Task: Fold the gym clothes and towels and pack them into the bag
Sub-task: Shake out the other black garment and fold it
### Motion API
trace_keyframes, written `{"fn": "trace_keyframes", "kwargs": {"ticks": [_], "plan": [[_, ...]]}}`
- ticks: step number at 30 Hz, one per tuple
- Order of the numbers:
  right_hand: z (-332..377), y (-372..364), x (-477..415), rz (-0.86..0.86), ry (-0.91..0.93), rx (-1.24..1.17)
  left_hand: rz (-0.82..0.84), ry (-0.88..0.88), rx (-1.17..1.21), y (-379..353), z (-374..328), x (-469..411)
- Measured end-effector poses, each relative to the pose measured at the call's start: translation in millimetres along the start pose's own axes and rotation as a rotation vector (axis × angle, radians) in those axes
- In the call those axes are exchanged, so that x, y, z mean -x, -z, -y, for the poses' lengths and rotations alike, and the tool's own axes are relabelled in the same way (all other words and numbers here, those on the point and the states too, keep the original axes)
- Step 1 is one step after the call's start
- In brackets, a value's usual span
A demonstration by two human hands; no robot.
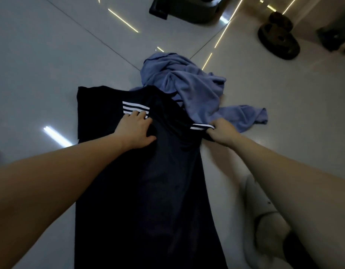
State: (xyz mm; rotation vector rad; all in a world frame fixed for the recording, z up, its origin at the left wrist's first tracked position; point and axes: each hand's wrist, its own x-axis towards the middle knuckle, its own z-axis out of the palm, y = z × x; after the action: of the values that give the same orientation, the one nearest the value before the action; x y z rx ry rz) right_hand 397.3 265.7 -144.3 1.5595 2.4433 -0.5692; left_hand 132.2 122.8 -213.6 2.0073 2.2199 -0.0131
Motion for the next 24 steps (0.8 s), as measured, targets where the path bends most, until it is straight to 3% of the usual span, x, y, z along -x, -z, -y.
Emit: {"fn": "trace_keyframes", "kwargs": {"ticks": [3,6,9,11,13,15,20,22,24], "plan": [[17,51,0,0.094,-0.084,-0.206,0.165,0.049,0.072,26,0,-13],[35,93,3,0.071,-0.212,-0.396,0.266,0.158,0.322,53,-6,-18],[50,121,11,0.085,-0.284,-0.528,0.117,0.345,0.812,71,-23,-25],[61,133,19,0.110,-0.266,-0.604,0.062,0.462,1.289,82,-43,-30],[75,138,31,0.136,-0.230,-0.609,0.189,0.555,1.719,96,-62,-32],[88,137,42,0.166,-0.190,-0.576,0.346,0.556,1.903,104,-73,-36],[116,109,54,0.279,-0.016,-0.450,0.507,0.551,1.947,113,-74,-45],[127,93,53,0.298,0.051,-0.372,0.543,0.524,1.827,117,-70,-45],[138,79,53,0.341,0.122,-0.340,0.470,0.531,1.597,116,-58,-48]]}}
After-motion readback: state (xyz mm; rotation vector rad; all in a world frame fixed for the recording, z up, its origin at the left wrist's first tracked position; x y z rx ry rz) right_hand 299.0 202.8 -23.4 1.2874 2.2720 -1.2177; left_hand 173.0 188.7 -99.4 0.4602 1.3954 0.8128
